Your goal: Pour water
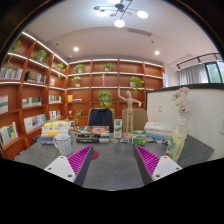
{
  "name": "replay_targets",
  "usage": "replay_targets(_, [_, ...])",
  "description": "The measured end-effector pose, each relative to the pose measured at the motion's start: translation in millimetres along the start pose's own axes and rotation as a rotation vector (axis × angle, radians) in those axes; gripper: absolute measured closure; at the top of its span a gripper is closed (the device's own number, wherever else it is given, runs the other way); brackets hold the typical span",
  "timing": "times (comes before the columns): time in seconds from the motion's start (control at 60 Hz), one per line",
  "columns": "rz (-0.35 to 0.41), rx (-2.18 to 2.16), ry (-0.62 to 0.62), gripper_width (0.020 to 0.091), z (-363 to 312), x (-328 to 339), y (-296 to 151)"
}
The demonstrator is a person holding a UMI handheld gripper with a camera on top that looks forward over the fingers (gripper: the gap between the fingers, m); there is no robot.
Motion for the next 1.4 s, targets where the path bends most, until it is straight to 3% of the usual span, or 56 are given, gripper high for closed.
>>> replay_targets(0.183, [-0.034, 0.024, -0.013, 0.0280, 32, 13, 43])
replay_targets(0.35, [-0.038, -0.014, 0.046, 0.0277, 92, 29, 61])
replay_targets(0.583, [-0.002, 0.002, 0.165, 0.0282, 188, 18, 58])
replay_targets(0.917, [0.022, 0.048, 0.128, 0.0275, 245, -58, 50])
replay_targets(1.0, [0.033, 0.070, 0.119, 0.0382, 251, -70, 50])
replay_targets(1.05, [0.036, 0.080, 0.116, 0.0564, 252, -74, 51])
replay_targets(1.167, [0.052, 0.041, 0.102, 0.0666, 249, -74, 51])
replay_targets(1.183, [0.055, 0.034, 0.099, 0.0723, 248, -74, 51])
replay_targets(1.25, [0.054, 0.050, 0.097, 0.0777, 248, -74, 50])
replay_targets(1.4, [0.023, 0.137, 0.138, 0.0779, 242, -75, 47])
Point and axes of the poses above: the point between the fingertips, and its own axes, seen from behind it with the camera up: z to the right, y down, x backward, against the way the camera looks, the point moved 10 cm from there along x, backward, against the way the camera looks, and after that the axes turned 7 degrees about -y, right-handed, at the moved point
